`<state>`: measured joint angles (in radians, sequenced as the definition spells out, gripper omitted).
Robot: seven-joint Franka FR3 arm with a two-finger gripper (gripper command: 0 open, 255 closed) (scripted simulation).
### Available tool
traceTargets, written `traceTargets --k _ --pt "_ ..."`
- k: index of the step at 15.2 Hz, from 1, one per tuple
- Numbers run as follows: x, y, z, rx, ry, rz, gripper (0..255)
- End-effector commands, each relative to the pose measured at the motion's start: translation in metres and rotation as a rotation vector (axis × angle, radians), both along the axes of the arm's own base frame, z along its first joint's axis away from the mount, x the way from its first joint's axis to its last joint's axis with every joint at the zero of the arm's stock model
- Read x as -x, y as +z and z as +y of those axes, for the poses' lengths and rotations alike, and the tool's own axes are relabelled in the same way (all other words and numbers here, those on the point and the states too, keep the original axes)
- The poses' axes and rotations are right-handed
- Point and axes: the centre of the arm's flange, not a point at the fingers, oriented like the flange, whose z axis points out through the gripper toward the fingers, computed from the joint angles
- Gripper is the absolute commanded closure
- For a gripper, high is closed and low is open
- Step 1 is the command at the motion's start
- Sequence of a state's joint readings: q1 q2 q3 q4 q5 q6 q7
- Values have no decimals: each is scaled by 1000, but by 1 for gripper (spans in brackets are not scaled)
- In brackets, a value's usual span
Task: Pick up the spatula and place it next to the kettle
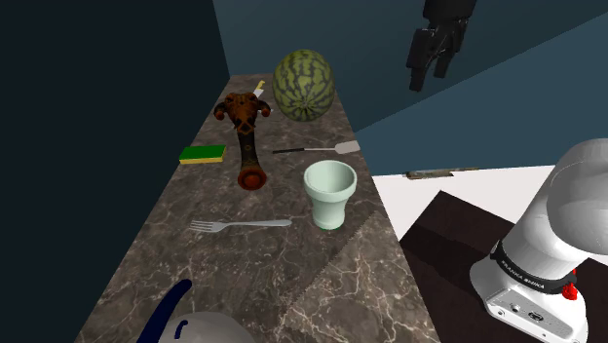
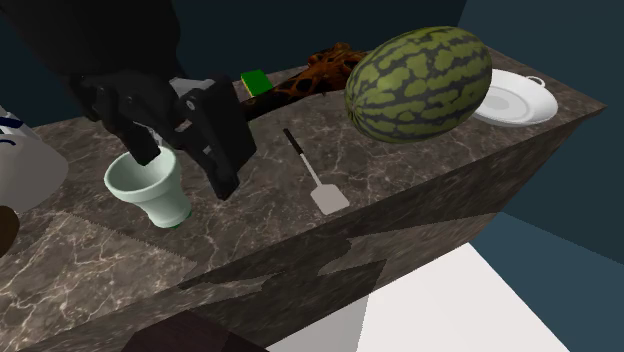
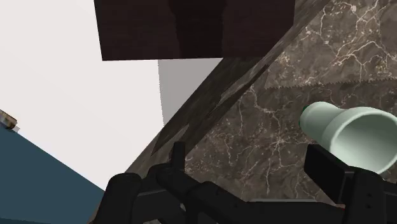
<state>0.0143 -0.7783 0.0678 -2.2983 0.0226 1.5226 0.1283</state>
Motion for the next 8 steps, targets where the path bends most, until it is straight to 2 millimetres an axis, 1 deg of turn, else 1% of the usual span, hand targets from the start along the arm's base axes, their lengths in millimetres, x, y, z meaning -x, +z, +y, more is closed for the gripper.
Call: traceTargets --k 1,8 --pt "0 0 0 0 0 0 0" --pt "-67 -57 -25 -11 213 -12 0"
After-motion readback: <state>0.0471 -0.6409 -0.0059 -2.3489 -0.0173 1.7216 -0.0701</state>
